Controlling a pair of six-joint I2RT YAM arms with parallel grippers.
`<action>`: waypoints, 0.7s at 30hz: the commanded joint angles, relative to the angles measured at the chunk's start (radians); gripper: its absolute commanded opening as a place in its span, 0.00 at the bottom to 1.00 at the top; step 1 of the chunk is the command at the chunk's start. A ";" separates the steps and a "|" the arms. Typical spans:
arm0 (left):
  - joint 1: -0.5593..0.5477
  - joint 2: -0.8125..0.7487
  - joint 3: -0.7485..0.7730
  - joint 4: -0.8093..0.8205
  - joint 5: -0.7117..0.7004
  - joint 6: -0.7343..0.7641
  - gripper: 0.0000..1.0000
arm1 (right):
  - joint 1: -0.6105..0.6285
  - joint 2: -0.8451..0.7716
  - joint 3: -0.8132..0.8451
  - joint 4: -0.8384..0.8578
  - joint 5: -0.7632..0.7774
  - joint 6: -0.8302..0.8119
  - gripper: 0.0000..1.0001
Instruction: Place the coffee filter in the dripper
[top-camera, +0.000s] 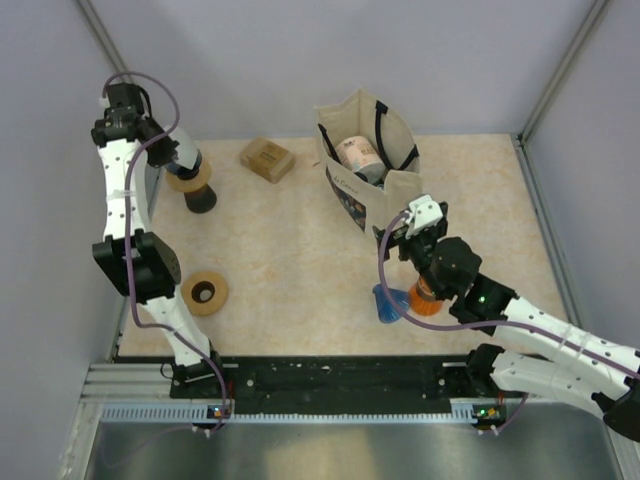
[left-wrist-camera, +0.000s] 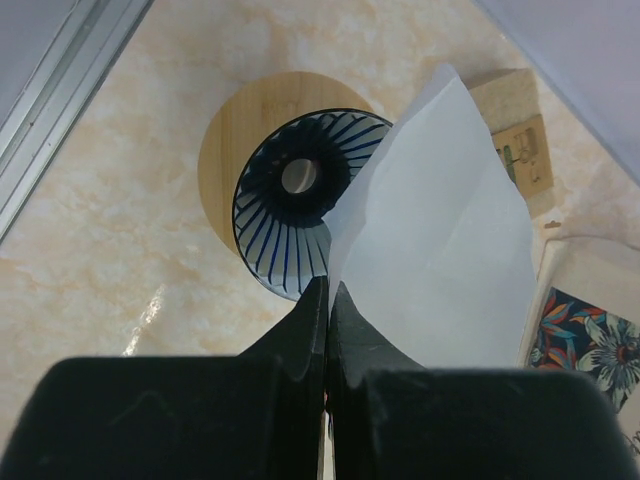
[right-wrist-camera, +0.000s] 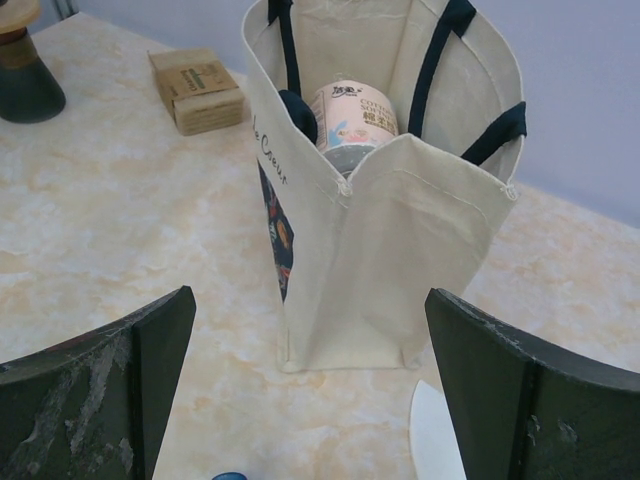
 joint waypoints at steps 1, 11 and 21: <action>0.012 0.016 0.046 -0.014 -0.018 0.023 0.00 | -0.003 -0.002 -0.001 0.028 0.026 -0.005 0.99; 0.023 0.080 0.073 -0.031 -0.013 0.050 0.04 | -0.005 0.002 -0.007 0.027 0.049 -0.009 0.99; 0.028 0.126 0.129 -0.038 0.010 0.057 0.11 | -0.005 -0.007 -0.013 0.024 0.059 -0.008 0.99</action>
